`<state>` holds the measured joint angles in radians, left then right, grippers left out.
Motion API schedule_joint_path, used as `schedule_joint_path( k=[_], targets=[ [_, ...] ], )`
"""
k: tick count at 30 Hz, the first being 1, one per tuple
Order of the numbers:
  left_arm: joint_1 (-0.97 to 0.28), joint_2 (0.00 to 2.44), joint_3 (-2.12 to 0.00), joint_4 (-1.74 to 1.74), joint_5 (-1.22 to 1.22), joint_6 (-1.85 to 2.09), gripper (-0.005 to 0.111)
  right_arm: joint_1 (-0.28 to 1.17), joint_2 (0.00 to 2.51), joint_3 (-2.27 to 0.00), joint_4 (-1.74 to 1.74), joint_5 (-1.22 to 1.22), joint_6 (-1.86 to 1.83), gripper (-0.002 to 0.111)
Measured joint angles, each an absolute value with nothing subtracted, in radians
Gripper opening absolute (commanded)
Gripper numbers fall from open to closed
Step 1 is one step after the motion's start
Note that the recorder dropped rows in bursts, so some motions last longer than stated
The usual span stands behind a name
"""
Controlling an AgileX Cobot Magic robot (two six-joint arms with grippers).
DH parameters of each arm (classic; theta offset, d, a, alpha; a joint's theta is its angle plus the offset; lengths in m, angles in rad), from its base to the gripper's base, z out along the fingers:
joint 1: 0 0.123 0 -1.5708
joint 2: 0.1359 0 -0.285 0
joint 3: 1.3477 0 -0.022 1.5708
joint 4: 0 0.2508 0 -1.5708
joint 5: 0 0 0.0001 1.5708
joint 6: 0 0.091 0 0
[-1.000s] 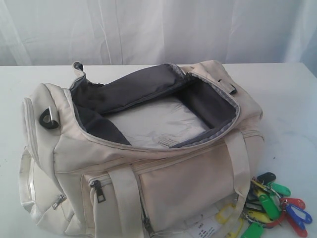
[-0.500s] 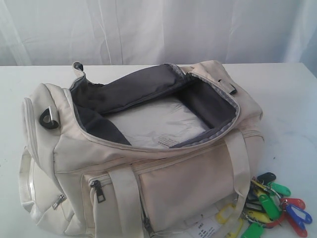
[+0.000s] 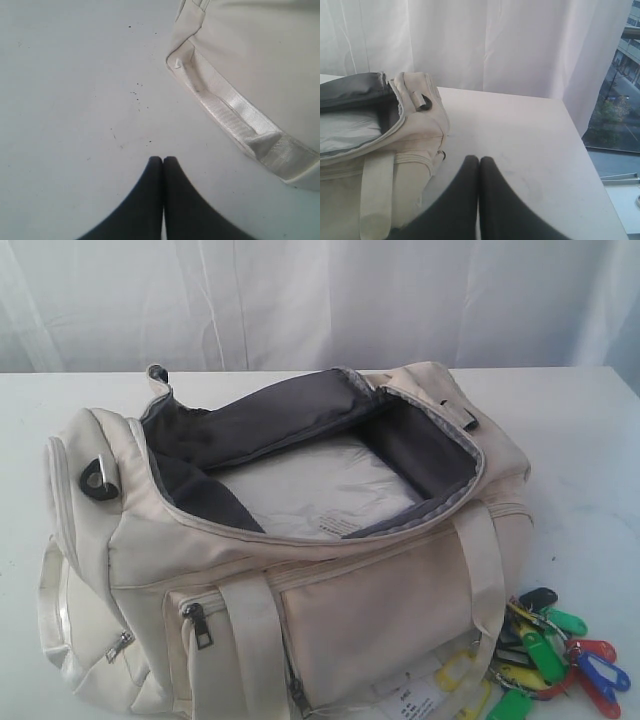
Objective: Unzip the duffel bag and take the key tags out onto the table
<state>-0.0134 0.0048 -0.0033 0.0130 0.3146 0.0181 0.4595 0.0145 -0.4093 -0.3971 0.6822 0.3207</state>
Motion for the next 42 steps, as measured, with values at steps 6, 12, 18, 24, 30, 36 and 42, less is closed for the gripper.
schedule_joint_path(
  k=[6, 12, 18, 24, 30, 36, 42],
  targets=[
    [-0.013, 0.005, -0.003, 0.013, 0.315, -0.006, 0.0, 0.453, 0.014, -0.409, -0.397, 0.682, 0.321, 0.0],
    [-0.013, 0.005, -0.003, 0.013, 0.315, -0.084, 0.0, 0.394, 0.014, -0.386, -0.397, 0.648, 0.321, 0.0],
    [-0.013, 0.005, -0.003, 0.013, 0.315, -0.094, 0.0, 0.366, 0.014, -0.264, -0.397, 0.53, 0.321, 0.0],
    [-0.013, 0.005, -0.003, 0.013, 0.315, -0.097, 0.0, 0.366, 0.016, -0.085, -0.401, 0.445, 0.321, 0.0],
    [-0.013, 0.005, -0.003, 0.013, 0.313, -0.097, 0.0, 0.366, 0.007, -0.004, -0.406, 0.322, 0.321, 0.0],
    [-0.013, 0.005, -0.003, 0.013, 0.241, -0.097, 0.0, 0.366, 0.007, -0.004, -0.408, 0.258, 0.321, 0.0],
    [-0.013, 0.005, -0.003, 0.013, 0.214, -0.097, 0.0, 0.301, 0.007, -0.004, -0.409, 0.255, 0.321, 0.0]
  ],
)
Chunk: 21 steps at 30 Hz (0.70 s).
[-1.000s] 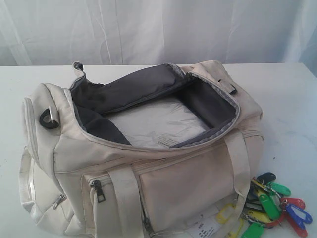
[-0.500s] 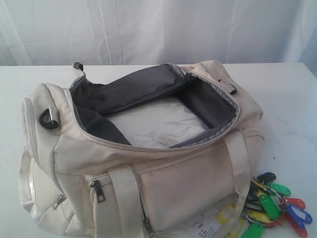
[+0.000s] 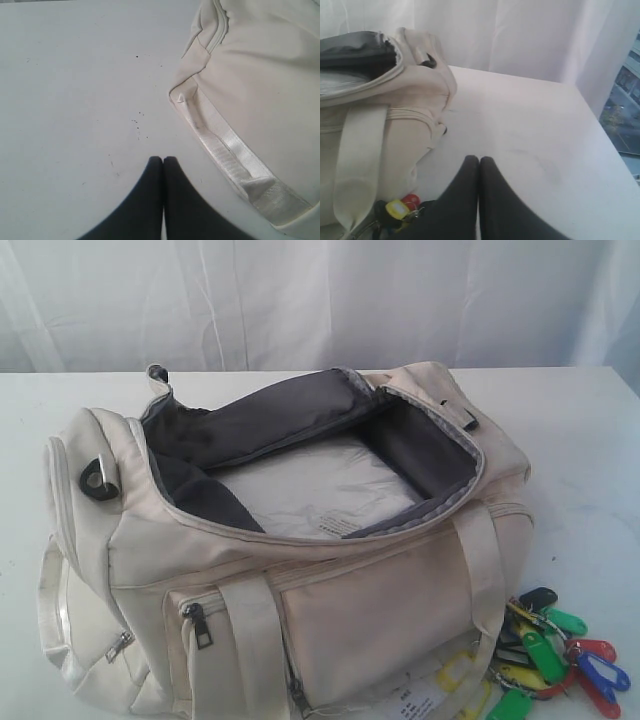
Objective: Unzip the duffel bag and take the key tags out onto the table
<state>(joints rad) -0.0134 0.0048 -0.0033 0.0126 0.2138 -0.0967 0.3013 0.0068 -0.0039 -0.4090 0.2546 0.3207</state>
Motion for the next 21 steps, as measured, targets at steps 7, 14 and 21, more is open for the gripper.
schedule_joint_path(
  k=[7, 14, 21],
  targets=[
    [-0.013, 0.005, -0.003, 0.013, 0.212, -0.097, 0.0, 0.22, 0.007, -0.004, -0.409, 0.255, 0.321, 0.0],
    [-0.013, 0.005, -0.003, 0.013, 0.21, -0.097, 0.0, 0.22, 0.007, -0.004, -0.407, 0.255, 0.321, 0.0],
    [-0.013, 0.005, -0.003, 0.013, 0.21, -0.097, 0.0, 0.22, 0.005, -0.004, -0.032, 0.321, 0.327, 0.0]
  ],
)
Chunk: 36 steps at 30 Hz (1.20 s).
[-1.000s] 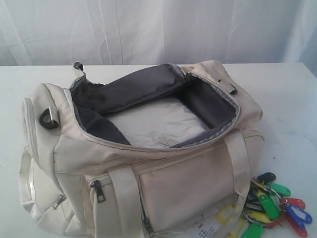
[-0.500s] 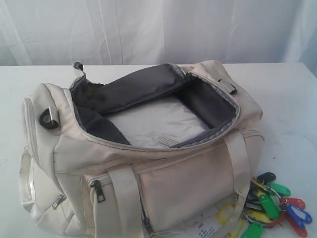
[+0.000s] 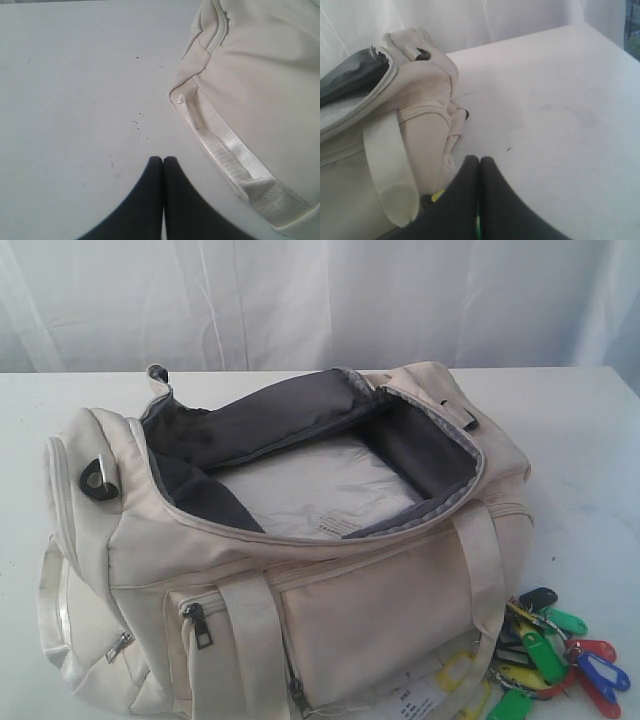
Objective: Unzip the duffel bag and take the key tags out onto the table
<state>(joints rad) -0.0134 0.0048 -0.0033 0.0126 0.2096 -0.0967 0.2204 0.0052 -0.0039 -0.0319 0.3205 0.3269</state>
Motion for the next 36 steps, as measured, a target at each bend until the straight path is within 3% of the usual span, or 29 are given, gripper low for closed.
schedule_joint_path(
  k=[36],
  targets=[
    [-0.013, 0.005, -0.003, 0.013, 0.21, -0.097, 0.0, 0.22, 0.005, -0.004, 0.017, 0.335, 0.331, 0.0]
  ],
)
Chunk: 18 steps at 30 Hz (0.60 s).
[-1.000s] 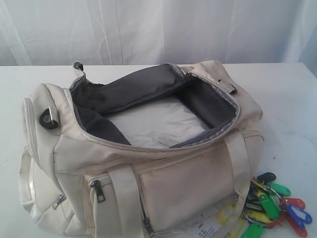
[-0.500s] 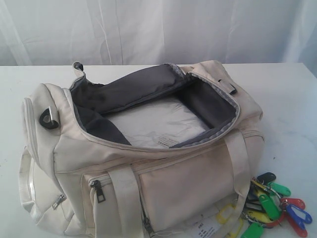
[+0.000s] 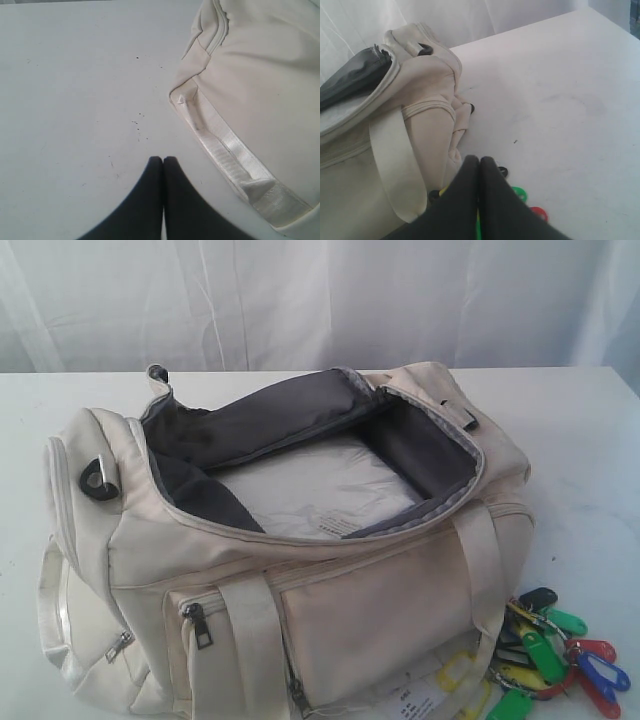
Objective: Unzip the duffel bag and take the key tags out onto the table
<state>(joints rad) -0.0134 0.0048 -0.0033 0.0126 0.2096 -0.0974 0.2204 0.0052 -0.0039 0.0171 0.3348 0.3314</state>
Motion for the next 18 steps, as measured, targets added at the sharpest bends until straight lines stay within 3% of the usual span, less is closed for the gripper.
schedule_joint_path(
  k=[18],
  targets=[
    [-0.013, 0.005, -0.003, 0.013, 0.207, -0.099, 0.0, 0.22, 0.005, -0.004, 0.017, 0.335, 0.192, 0.0]
  ],
)
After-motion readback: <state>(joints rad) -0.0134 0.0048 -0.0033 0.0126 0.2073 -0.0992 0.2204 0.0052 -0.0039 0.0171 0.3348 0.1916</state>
